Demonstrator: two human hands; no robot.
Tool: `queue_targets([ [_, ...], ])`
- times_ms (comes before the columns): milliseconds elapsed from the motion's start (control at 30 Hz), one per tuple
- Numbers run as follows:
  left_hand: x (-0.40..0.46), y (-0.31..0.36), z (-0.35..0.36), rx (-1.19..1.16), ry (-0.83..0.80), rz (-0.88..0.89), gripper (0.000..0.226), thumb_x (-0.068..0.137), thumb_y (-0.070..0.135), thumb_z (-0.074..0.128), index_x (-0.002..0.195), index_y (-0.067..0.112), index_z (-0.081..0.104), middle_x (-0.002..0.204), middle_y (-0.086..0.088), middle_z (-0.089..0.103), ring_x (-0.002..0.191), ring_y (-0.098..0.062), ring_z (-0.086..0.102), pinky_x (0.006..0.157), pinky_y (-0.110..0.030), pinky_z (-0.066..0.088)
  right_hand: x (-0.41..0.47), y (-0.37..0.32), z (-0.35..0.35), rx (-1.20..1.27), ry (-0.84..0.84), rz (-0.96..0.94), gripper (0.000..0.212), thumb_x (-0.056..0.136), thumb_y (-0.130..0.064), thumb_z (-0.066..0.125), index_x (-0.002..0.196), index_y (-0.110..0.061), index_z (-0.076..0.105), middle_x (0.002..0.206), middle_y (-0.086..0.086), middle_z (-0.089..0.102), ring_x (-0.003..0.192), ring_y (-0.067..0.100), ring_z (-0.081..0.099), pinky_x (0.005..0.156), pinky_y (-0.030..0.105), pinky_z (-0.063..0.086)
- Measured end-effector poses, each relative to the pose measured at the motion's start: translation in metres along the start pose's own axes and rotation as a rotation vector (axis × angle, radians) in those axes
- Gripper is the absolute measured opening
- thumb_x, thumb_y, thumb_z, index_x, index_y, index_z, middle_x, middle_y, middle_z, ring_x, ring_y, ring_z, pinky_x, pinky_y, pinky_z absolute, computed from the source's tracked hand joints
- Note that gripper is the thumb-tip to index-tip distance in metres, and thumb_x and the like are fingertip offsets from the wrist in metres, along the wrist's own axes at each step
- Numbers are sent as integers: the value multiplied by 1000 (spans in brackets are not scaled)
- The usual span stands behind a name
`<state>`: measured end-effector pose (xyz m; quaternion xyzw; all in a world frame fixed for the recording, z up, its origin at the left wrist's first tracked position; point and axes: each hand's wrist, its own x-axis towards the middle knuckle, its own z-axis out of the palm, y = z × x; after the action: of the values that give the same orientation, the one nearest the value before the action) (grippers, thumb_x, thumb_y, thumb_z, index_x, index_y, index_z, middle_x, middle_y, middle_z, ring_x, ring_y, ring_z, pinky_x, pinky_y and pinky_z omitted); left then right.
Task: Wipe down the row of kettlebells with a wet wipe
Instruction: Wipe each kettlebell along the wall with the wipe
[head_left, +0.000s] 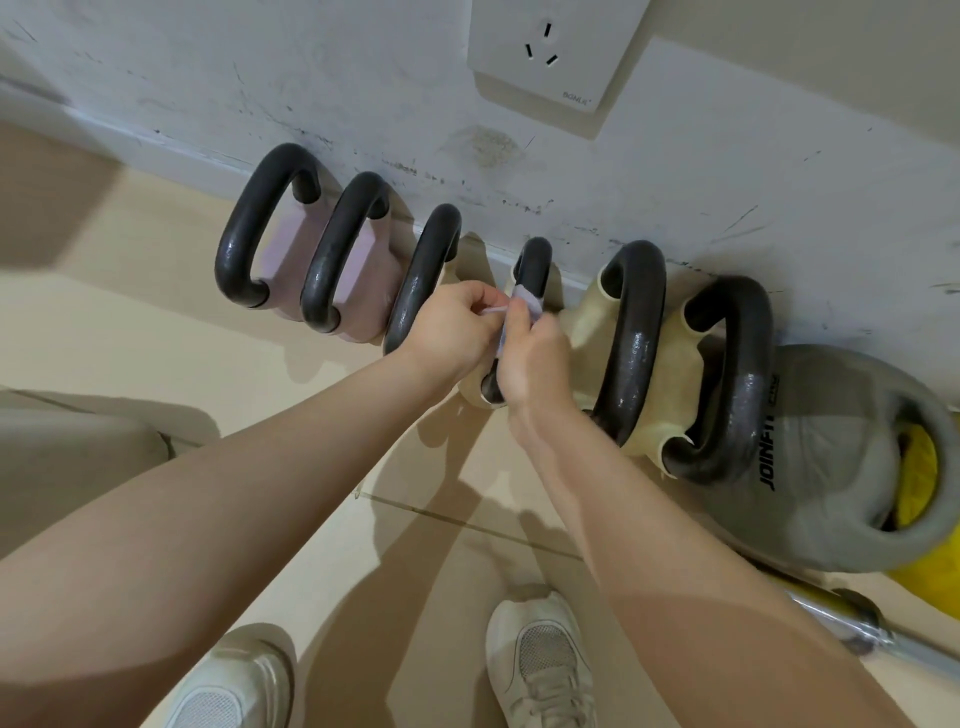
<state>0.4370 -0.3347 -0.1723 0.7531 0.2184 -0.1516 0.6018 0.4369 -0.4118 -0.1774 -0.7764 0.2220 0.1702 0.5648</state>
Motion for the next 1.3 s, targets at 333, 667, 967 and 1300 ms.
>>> queue_targets([
  [333,-2,-4,0,24,14,-93,9,88,11,51,94,5,55,73,-6,56,60,-19,50,59,-27,42,20,-9,-11,-606,-157,-301,61,99,-11,32,148,-11,-5,158,3,-11,145,17,-3,111,19,0],
  [667,-1,5,-4,-74,-314,-224,47,72,16,70,114,8,52,81,-5,53,73,-18,53,69,-28,50,47,-37,-47,-1173,-390,-707,37,100,-29,29,130,-16,47,150,3,31,142,19,17,115,35,13],
  [967,-2,-9,-13,-26,-355,-179,74,78,15,72,141,14,33,69,5,53,60,-4,52,57,-11,42,54,-48,-34,-1373,-465,-719,38,97,-30,31,113,-14,61,138,4,43,137,21,24,110,38,23],
  [1300,-5,-10,-13,-85,-367,-135,67,77,3,71,135,8,39,69,1,58,64,-6,56,77,-21,45,55,-51,-27,-1680,-499,-846,43,94,-33,27,91,-16,66,115,2,59,127,21,35,114,39,12],
])
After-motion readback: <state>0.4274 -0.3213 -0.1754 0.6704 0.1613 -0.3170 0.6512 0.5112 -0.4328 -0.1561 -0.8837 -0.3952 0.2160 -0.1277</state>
